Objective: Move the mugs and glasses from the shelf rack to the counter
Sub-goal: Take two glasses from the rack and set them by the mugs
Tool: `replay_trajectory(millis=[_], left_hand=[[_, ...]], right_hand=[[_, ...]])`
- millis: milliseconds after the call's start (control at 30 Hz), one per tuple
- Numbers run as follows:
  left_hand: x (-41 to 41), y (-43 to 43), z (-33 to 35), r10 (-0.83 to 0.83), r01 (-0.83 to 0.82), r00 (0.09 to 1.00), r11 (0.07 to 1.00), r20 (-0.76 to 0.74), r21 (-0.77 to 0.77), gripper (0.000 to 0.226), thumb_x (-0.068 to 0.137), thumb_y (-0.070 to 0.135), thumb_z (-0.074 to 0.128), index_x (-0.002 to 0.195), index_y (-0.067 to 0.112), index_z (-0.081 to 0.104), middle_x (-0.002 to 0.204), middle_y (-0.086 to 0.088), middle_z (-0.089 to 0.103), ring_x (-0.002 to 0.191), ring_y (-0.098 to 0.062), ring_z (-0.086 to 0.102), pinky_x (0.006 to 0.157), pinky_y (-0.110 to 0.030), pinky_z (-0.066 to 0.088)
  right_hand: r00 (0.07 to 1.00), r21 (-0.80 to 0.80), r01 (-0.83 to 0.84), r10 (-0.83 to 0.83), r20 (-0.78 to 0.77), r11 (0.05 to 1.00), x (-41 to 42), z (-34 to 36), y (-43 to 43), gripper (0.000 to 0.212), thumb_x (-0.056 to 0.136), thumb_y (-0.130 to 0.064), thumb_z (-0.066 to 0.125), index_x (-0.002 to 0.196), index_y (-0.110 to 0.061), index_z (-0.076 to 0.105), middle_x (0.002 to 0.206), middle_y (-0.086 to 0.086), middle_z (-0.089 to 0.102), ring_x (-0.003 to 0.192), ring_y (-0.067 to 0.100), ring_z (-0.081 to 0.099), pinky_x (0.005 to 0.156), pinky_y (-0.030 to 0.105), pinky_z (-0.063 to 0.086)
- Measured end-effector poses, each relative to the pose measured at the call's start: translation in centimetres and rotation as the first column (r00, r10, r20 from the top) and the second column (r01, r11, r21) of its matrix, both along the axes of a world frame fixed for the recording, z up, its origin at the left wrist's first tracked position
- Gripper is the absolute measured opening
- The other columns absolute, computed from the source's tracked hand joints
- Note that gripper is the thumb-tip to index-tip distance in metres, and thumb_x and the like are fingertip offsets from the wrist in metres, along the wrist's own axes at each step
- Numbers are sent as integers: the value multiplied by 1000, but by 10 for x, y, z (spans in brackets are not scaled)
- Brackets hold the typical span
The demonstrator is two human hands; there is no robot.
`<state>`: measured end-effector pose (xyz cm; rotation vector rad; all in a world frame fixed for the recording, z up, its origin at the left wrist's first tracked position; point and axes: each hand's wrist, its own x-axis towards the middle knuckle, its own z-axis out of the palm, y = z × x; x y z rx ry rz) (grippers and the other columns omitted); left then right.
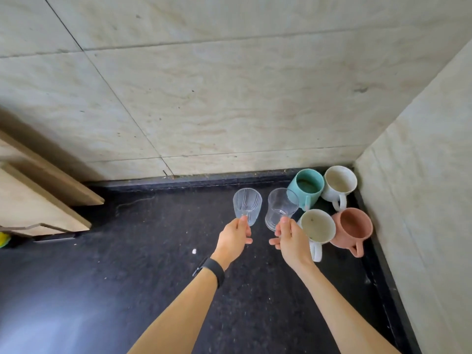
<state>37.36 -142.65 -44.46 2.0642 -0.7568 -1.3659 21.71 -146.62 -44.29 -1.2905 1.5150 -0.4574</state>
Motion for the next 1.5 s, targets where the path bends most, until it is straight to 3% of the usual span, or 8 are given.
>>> replay_trajectory(millis=[367, 700, 900, 1100, 1167, 1267, 1400, 1500], left_hand=[[9, -63, -32, -2, 1, 999, 999, -35, -54, 37, 107, 46, 32, 99, 21, 58, 99, 9, 64, 82, -14, 75, 82, -36, 53], [21, -82, -33, -50, 50, 995, 999, -82, 1, 40, 107, 44, 32, 95, 17, 59, 106, -1, 67, 87, -18, 76, 73, -35, 49], [23, -86, -26, -136, 137, 990, 990, -33, 43, 39, 107, 45, 28, 89, 26, 58, 109, 0, 66, 85, -19, 74, 79, -38, 51], [29, -83, -6, -188, 171, 970, 978, 152, 119, 44, 98, 58, 35, 114, 20, 50, 110, -9, 70, 88, -29, 72, 89, -45, 56], [33, -75, 4, -238, 214, 949, 968, 206, 135, 52, 95, 64, 35, 118, 20, 52, 106, -7, 70, 90, -29, 71, 89, -45, 56], [43, -55, 30, -305, 275, 916, 951, 262, 144, 37, 98, 53, 41, 115, 22, 54, 105, -4, 68, 88, -27, 67, 86, -42, 57], [72, -14, 67, -466, 432, 729, 882, 502, 190, 31, 100, 40, 39, 119, 24, 57, 111, -4, 65, 99, -29, 63, 88, -42, 54], [103, 17, 96, -479, 473, 586, 857, 654, 204, 37, 102, 40, 39, 130, 27, 58, 125, -2, 64, 116, -28, 57, 96, -42, 47]], right_hand=[[999, -42, -40, 41, 21, 998, 27, -27, -66, 37, 108, -36, 28, 114, -13, 57, 115, -6, 66, 84, 10, 74, 86, 37, 60], [999, -39, -54, 54, -8, 998, 38, -32, -85, 32, 108, -38, 27, 103, -23, 54, 109, -7, 63, 82, 10, 74, 87, 43, 59], [999, -37, -25, 24, -41, 999, 40, -32, -84, 35, 108, -39, 28, 110, -18, 55, 107, -6, 64, 76, 10, 73, 90, 50, 57], [977, 91, -25, 44, -209, 996, 37, -6, -89, 37, 99, -44, 45, 111, -14, 62, 91, 2, 73, 87, 22, 72, 91, 48, 56], [944, 76, -77, 97, -314, 994, 32, 12, -85, 43, 94, -46, 49, 120, -13, 60, 105, 5, 73, 102, 28, 68, 92, 39, 51], [916, 39, -157, 160, -369, 987, 22, 47, -67, 46, 98, -43, 52, 133, -14, 57, 128, 1, 65, 123, 27, 57, 93, 36, 41], [859, 60, -358, 354, -371, 932, 9, 85, -37, 29, 96, -46, 52, 119, -33, 65, 119, -14, 69, 112, 13, 62, 96, 36, 51], [812, -64, -474, 408, -416, 878, 20, 118, -18, 20, 96, -42, 54, 110, -38, 68, 114, -20, 70, 110, 9, 63, 94, 33, 50]])
